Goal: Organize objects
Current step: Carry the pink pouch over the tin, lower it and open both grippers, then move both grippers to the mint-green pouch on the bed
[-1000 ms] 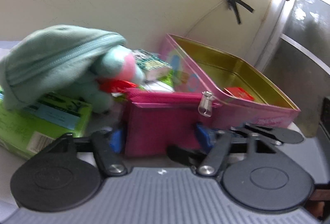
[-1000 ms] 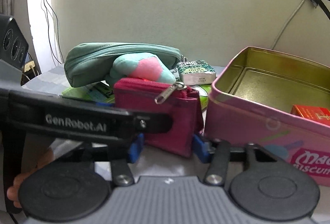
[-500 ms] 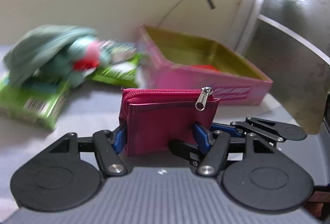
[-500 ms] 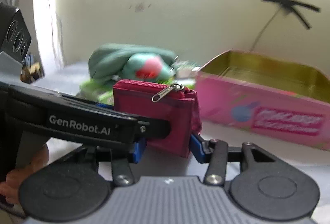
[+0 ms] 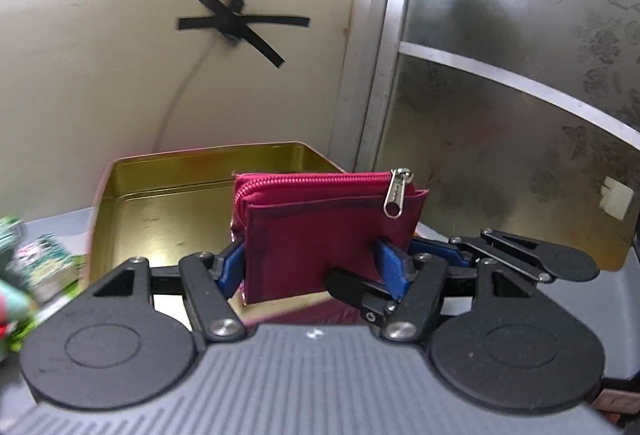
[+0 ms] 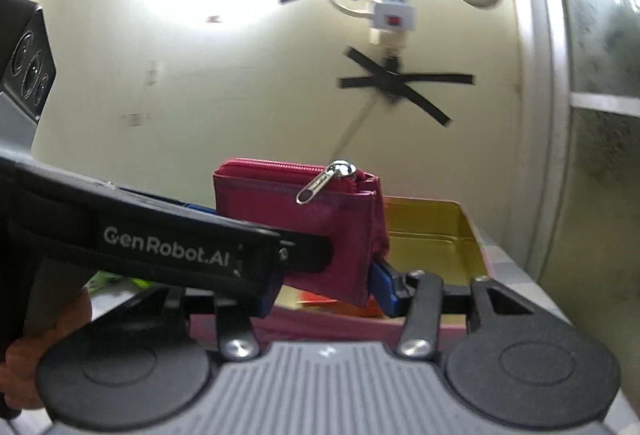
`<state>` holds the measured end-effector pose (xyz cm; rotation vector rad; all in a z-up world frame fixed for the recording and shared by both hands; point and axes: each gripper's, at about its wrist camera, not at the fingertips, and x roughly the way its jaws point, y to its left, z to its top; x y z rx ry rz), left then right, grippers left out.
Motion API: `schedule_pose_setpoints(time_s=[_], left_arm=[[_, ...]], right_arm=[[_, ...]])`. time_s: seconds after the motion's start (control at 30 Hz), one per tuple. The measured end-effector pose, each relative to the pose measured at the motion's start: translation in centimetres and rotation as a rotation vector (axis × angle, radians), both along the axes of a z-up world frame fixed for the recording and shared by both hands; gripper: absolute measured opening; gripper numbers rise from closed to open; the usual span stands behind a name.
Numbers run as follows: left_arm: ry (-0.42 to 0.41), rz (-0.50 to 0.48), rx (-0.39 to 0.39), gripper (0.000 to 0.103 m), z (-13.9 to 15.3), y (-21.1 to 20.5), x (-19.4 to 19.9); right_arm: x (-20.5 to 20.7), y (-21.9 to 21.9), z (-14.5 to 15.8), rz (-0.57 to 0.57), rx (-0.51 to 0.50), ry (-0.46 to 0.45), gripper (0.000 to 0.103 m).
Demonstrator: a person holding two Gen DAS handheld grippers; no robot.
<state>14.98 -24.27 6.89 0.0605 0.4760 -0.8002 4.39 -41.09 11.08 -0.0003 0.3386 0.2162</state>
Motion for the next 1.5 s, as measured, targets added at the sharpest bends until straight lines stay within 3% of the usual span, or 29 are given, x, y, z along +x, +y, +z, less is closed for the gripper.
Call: schedule_pose_setpoints(time_s=[0.3, 0.5, 0.6, 0.8, 1.0, 1.2, 1.37, 1.5], left_arm=[[0.100, -0.002, 0.020, 0.073, -2.1, -4.8, 4.1], [0.136, 0.001, 0.035, 0.073, -3.1, -6.1, 5.1], [0.127, 0.022, 0.051, 0.073, -3.4, -6.2, 5.1], [0.072, 0.016, 0.033, 0.073, -2.6, -5.5, 4.0], [-0.009, 0.022, -0.021, 0.074, -1.1, -1.4, 1.2], [-0.056, 0.083, -0.042, 0.076, -1.7, 5.5, -1.3], [-0.126, 0.203, -0.006, 0.077, -3.0, 12.0, -2.9], [-0.230, 0.328, 0.082, 0.084, -4.1, 17.3, -3.3]], right_arm=[[4.2, -3.5, -1.8, -0.029, -0.031, 0.050, 0.049], [5.0, -3.4, -2.5, -0.044, -0.048, 0.054, 0.058], [5.0, -3.2, -2.8, -0.071, -0.049, 0.056, 0.074], [3.9, -3.5, -2.3, -0.098, -0.014, 0.023, 0.077], [0.4, -1.6, -1.1, -0.084, -0.010, -0.111, 0.077], [-1.6, 3.0, -0.8, 0.045, -0.016, -0.139, 0.076], [-2.2, 8.4, -2.2, 0.189, -0.095, -0.062, 0.077], [-2.2, 11.4, -3.6, 0.282, -0.035, 0.041, 0.077]])
